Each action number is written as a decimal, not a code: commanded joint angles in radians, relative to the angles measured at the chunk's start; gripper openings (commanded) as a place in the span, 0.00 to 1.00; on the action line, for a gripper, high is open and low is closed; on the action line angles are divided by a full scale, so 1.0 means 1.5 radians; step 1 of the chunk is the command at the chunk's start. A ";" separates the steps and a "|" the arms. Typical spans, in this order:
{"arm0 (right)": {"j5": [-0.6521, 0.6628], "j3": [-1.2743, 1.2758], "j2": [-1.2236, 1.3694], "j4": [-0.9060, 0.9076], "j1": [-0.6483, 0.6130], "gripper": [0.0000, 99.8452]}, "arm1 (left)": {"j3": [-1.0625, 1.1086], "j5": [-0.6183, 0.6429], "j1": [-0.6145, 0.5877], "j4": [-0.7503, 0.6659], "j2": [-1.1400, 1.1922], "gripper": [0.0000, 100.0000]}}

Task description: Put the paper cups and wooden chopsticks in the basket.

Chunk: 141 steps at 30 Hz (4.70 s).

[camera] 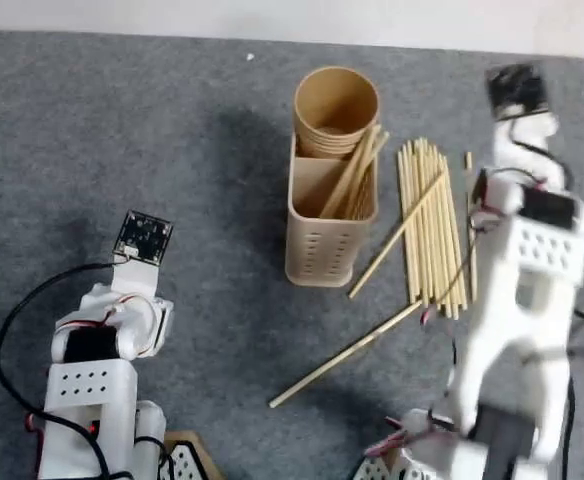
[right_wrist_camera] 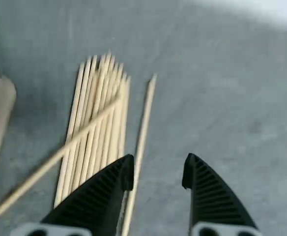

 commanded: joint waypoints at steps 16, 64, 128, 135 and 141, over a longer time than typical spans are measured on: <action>0.009 -0.015 0.370 -0.142 0.003 0.17 | -0.002 -0.004 0.013 -0.009 -0.008 0.20; -0.374 0.169 -0.372 -0.502 -0.355 0.01 | -0.002 -0.004 0.012 -0.009 -0.008 0.20; -0.096 0.096 0.043 0.106 -0.139 0.20 | -0.002 -0.005 0.014 -0.010 -0.008 0.20; -0.130 0.097 0.079 0.039 -0.194 0.20 | -0.002 -0.005 0.014 -0.010 -0.008 0.20; -0.175 0.088 0.199 -0.086 -0.160 0.20 | -0.002 -0.005 0.014 -0.010 -0.008 0.20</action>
